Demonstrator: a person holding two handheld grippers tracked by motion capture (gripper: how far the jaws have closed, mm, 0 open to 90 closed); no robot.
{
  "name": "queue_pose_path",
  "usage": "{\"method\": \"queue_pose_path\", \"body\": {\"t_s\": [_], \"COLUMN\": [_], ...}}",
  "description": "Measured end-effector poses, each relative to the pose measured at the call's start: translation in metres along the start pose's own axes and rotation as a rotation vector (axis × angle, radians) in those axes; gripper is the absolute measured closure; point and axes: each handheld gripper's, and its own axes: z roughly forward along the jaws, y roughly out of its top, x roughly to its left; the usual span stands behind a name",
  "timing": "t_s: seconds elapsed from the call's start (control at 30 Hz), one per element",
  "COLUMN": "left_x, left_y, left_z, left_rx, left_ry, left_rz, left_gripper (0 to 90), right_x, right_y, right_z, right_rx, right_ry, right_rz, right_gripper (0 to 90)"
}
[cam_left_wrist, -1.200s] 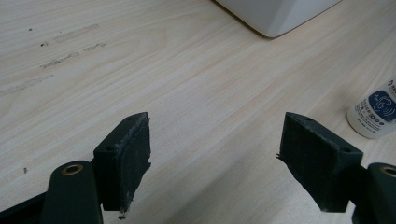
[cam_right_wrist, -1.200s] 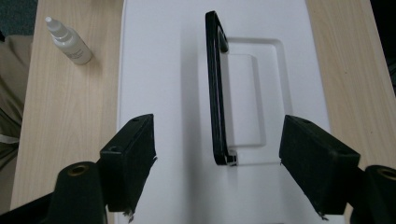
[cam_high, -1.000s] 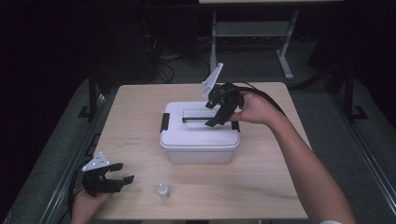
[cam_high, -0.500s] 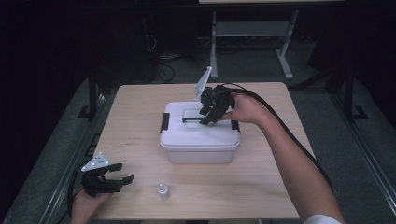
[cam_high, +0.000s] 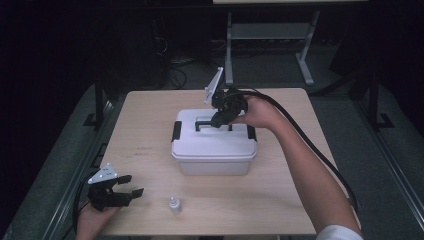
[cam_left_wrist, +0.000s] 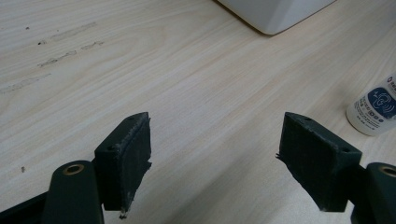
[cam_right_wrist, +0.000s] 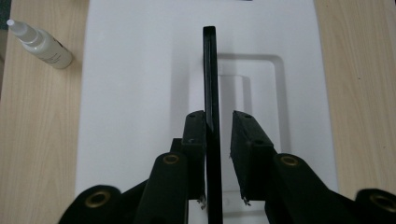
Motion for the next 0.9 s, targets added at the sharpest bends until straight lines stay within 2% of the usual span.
{"method": "queue_pose_path", "body": {"t_s": [0.23,0.63,0.9], "left_x": [0.0007,0.0004,0.0012], "left_y": [-0.0001,-0.0001,-0.0004], "left_z": [-0.0004,-0.0002,-0.0006], "left_rx": [-0.002,-0.002,-0.002], "left_ry": [-0.001,-0.001,-0.003], "left_rz": [0.001,0.000,-0.003], "left_gripper": [24.9,24.8,24.8], "right_x": [-0.0047,-0.0092,-0.0100], "right_y": [-0.0001,-0.0020,-0.0023], "right_z": [0.0038,0.0034,0.0027], "right_rx": [0.000,-0.014,-0.019], "right_ry": [0.018,0.055,0.064], "right_rz": [0.008,0.005,0.001], "right_gripper": [81.4,83.8,84.3]}}
